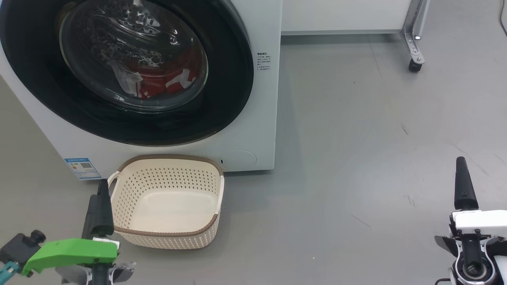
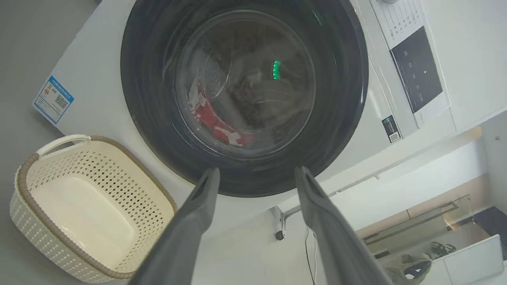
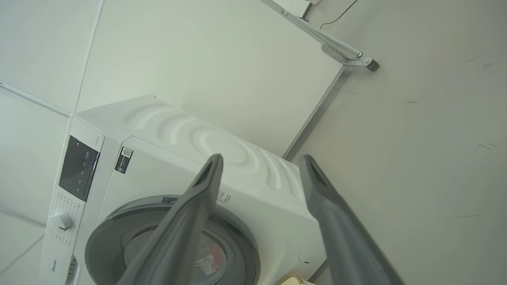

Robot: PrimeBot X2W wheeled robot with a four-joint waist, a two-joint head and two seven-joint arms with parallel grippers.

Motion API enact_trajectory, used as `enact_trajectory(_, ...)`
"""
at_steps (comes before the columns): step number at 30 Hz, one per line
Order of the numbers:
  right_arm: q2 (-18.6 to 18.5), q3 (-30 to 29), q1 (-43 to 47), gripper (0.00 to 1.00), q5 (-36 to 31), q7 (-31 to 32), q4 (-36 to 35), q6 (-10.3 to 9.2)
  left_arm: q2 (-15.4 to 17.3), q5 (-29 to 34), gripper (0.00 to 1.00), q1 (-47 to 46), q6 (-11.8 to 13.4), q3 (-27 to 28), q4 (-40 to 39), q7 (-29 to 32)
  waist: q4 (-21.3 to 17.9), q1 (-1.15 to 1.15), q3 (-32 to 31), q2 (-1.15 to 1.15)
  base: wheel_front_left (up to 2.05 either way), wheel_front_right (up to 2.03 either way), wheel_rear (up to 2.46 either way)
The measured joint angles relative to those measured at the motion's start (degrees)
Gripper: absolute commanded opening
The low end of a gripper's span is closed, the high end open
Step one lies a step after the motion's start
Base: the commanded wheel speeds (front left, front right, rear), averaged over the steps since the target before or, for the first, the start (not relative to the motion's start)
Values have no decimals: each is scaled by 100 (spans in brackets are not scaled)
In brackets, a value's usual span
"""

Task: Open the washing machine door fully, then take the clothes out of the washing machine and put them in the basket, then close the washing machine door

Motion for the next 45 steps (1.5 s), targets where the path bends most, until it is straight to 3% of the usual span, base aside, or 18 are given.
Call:
enact_trajectory(12,-77,167,58,100,-867,-204,-215,-199,-40,1664,100,-1,62,-290,-57,-183,-16,0,26,0,0,0,0)
enact_trajectory(22,-274,420,80,100,-1842,-359,-311,-339,-40,3118,100,-1,264,-490,-51,-323,-14,0,58,0,0,0,0)
enact_trajectory(45,-624,1202,185,100,-3960,-538,-282,-760,-77,5637,100,-18,944,-768,307,-691,19,0,69,0,0,0,0)
